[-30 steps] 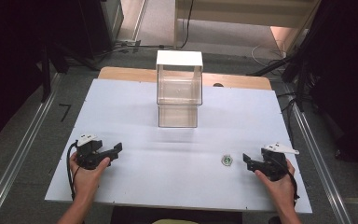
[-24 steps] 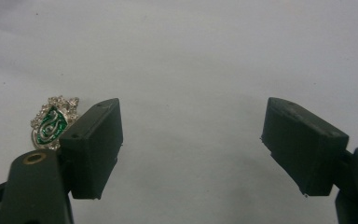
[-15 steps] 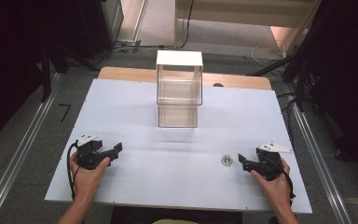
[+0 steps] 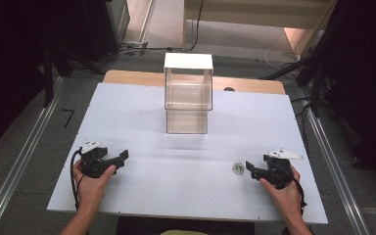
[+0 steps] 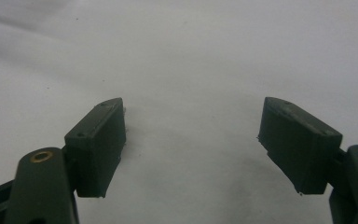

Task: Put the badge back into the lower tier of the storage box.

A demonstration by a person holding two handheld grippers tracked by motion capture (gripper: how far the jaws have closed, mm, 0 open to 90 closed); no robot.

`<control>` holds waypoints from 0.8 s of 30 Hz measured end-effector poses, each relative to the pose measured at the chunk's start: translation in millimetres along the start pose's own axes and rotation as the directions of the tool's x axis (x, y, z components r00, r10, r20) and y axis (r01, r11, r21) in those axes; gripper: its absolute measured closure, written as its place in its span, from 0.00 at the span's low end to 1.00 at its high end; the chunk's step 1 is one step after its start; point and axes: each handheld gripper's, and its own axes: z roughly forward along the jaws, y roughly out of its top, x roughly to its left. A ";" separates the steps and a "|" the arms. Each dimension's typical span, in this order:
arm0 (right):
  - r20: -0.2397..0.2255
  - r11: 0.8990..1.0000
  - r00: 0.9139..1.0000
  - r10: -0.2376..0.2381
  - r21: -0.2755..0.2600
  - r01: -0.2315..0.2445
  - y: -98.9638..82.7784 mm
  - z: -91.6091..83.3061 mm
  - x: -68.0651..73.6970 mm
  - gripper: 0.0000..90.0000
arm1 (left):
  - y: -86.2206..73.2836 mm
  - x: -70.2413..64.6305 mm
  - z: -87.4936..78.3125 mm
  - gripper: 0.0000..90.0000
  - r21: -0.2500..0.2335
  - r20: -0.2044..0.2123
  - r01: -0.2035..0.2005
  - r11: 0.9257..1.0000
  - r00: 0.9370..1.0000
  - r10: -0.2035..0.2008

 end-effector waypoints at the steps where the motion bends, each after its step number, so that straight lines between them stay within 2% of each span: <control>1: -0.008 1.000 1.000 0.001 -0.001 -0.001 0.5 0.7 1.4 0.24 | -0.1 0.0 -0.2 0.18 0.000 0.001 0.000 1.000 1.000 0.000; 8: -0.028 1.000 1.000 -0.015 0.010 0.015 2.5 5.2 9.3 0.24 | -0.2 0.2 -0.2 0.18 0.001 0.000 0.001 1.000 1.000 -0.001; 24: -0.062 0.999 0.998 -0.021 0.023 0.022 4.0 10.8 17.4 0.27 | -0.3 0.2 0.1 0.18 0.001 0.002 0.003 1.000 1.000 -0.003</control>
